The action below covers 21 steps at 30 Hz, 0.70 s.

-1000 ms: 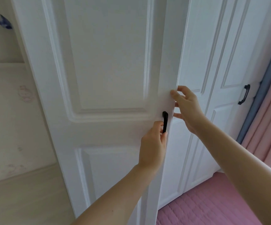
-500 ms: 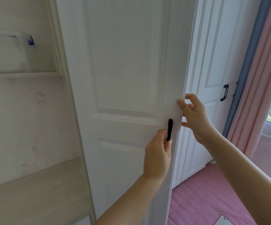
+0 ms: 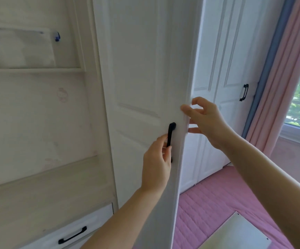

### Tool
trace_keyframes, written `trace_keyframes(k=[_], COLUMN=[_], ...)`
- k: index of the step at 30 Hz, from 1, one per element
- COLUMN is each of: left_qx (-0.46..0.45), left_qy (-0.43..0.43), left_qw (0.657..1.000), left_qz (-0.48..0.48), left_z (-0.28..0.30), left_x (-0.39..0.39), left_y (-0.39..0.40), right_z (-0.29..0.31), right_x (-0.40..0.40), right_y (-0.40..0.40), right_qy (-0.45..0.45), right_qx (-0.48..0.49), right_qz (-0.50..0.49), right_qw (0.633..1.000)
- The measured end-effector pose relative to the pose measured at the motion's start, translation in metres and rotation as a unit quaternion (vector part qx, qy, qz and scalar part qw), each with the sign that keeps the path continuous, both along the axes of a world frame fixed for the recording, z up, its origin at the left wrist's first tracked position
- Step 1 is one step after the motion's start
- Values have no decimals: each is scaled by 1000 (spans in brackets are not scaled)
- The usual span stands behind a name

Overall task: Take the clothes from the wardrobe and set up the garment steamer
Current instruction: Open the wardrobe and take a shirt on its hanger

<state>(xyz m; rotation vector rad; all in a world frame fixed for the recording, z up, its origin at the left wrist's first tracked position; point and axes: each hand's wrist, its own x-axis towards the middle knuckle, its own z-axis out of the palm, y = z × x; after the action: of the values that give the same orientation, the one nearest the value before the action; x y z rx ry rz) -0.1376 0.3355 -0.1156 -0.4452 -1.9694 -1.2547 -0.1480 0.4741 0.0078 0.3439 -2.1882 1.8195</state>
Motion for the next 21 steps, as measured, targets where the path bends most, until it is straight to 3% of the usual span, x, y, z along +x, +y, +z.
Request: trace_keyframes(k=[10, 21], left_qx=[-2, 13], left_qy=[-21, -44], left_qw=[999, 994], left_qz=[34, 98], left_z=[3, 5], left_x=[62, 90], left_y=[-59, -93], right_z=[16, 11], right_x=[40, 46], right_y=[-47, -85], right_qy=[-12, -13], right_qx=[84, 84], right_qz=[180, 230], right_qw=[980, 969])
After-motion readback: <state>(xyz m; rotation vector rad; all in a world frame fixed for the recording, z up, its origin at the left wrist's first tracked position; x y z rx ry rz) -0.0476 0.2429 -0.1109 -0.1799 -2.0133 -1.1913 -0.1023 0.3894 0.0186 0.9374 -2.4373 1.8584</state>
